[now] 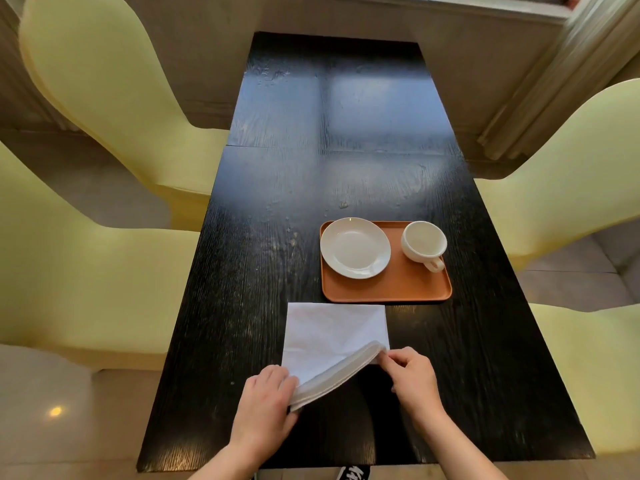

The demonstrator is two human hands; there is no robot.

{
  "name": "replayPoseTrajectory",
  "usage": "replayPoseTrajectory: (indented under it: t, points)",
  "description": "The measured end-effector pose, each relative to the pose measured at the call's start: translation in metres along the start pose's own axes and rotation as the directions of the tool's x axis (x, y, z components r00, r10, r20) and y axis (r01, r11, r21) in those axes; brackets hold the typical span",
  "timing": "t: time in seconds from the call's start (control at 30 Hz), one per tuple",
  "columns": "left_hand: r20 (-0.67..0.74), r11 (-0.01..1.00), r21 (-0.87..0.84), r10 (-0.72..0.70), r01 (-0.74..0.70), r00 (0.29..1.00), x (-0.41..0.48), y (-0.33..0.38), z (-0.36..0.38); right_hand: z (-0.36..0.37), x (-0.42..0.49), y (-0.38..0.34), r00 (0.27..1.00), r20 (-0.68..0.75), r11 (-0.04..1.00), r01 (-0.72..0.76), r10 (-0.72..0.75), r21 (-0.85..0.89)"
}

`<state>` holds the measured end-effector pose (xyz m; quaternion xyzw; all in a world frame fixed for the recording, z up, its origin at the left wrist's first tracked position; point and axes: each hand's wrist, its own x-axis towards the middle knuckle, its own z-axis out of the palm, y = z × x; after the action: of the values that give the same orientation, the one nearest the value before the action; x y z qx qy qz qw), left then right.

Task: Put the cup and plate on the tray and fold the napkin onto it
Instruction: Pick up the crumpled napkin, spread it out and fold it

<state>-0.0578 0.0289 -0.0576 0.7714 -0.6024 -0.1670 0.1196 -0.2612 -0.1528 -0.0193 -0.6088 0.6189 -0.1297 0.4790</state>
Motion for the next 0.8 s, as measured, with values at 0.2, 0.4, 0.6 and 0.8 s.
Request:
replayPoseTrajectory:
  t: [0.2, 0.4, 0.6, 0.8]
  points:
    - [-0.093, 0.935, -0.355, -0.041, 0.006, 0.995, 0.016, -0.009, -0.005, -0.011, 0.004, 0.001, 0.936, 0.024, 0.868, 0.336, -0.352, -0.365]
    - [-0.01, 0.811, -0.56, -0.211, 0.169, 0.978, 0.027, -0.014, -0.019, -0.024, 0.012, 0.006, 0.945, 0.219, 0.897, 0.303, -0.241, -0.322]
    - [0.0, 0.753, -0.572, -0.395, 0.324, 0.919, 0.06, -0.01, -0.025, -0.013, 0.031, 0.014, 0.986, 0.138, 0.933, 0.136, -0.094, -0.334]
    - [0.208, 0.509, -0.736, -0.457, 0.446, 0.865, 0.085, -0.012, -0.025, -0.001, 0.045, 0.015, 0.998, 0.056, 0.948, 0.019, -0.001, -0.317]
